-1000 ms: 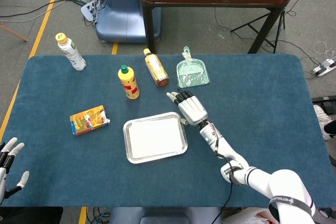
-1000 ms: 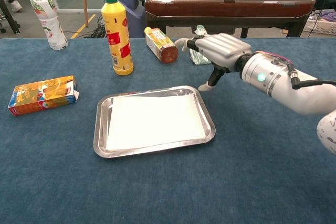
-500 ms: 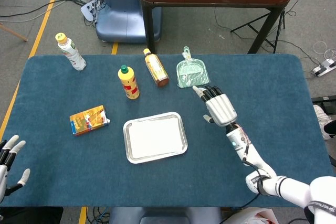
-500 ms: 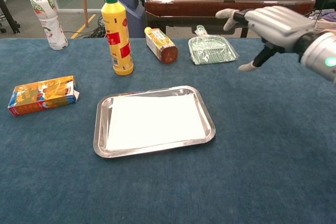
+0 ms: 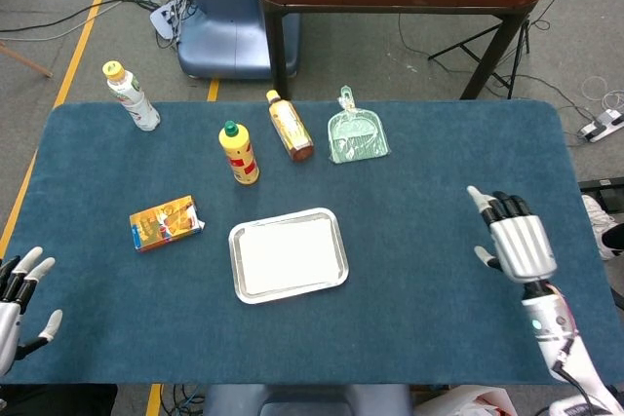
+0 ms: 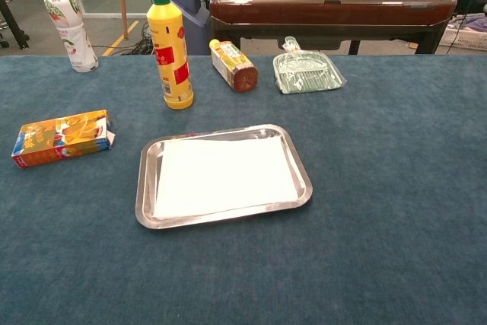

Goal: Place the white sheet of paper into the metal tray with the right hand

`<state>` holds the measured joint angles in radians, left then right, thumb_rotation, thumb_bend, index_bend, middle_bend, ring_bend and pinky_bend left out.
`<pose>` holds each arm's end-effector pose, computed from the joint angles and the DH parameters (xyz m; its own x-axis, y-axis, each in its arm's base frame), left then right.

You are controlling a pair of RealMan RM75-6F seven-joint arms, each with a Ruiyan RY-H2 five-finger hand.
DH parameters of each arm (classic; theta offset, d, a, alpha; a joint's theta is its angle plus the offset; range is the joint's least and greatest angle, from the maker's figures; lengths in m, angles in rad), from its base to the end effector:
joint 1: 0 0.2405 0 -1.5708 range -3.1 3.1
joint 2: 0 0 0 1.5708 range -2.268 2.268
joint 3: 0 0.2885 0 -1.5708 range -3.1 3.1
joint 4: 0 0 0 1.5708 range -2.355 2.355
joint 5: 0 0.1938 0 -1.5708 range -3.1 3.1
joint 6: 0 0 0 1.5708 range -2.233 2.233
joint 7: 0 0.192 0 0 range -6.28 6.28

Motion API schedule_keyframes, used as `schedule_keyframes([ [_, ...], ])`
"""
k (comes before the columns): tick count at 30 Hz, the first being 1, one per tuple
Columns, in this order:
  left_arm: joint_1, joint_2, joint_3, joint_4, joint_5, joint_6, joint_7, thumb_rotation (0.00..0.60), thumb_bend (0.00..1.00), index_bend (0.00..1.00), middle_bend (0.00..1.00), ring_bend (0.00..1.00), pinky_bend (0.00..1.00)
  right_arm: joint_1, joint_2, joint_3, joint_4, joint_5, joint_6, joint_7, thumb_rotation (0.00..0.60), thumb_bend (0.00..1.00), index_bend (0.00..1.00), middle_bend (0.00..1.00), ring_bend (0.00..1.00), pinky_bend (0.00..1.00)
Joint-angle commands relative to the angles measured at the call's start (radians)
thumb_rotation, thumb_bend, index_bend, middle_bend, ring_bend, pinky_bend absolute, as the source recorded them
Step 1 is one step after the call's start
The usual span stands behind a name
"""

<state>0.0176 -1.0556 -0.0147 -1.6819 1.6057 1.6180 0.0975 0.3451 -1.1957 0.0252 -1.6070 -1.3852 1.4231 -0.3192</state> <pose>-0.3195 0.1887 0.2126 0.4795 -0.0566 0.8757 0.8766 -0.0149 -0.4809 -0.2865 -0.3073 0.1529 0.6042 0.0352 0.7961 -0.7861 -0.1373 0.6027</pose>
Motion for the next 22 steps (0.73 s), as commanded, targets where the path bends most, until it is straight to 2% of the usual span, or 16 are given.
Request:
schedule_keyframes([
  [1, -0.002, -0.002, 0.003, -0.002, 0.006, -0.002, 0.003, 0.6, 0.31, 0.17, 0.08, 0.06, 0.01, -0.067, 0.041, -0.037, -0.04, -0.003, 0.054, 0.005, 0.6, 0.16, 0.11, 0.26, 0.18, 0.25],
  [10, -0.01, -0.01, 0.007, -0.016, 0.013, -0.014, 0.018, 0.6, 0.31, 0.17, 0.08, 0.06, 0.01, -0.172, 0.089, -0.068, -0.09, -0.024, 0.122, 0.027, 0.6, 0.16, 0.11, 0.26, 0.18, 0.25],
  [22, -0.016, -0.019, 0.009, -0.013, 0.008, -0.023, 0.018, 0.6, 0.31, 0.17, 0.08, 0.06, 0.01, -0.199, 0.109, -0.046, -0.107, -0.048, 0.108, 0.046, 0.6, 0.16, 0.11, 0.26, 0.18, 0.25],
])
